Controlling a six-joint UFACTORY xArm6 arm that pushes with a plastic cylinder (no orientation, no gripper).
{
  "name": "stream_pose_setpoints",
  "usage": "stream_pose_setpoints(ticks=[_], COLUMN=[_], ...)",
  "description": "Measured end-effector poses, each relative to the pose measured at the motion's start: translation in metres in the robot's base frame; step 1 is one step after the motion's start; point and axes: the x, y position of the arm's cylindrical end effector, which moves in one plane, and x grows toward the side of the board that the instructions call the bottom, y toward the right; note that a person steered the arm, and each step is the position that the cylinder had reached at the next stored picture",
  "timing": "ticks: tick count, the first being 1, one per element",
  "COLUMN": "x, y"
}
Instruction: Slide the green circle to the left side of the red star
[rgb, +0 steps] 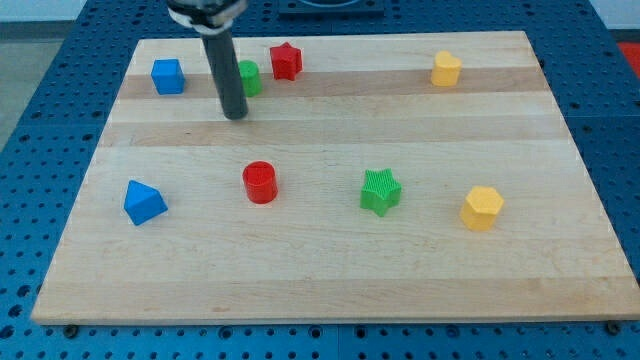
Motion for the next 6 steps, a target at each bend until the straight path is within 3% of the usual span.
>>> stream_pose_setpoints(ticks=[1,3,4,6], x=[0.044,-0.014,-0.016,-0.066], y=[0.045,0.055,0.046,-0.004])
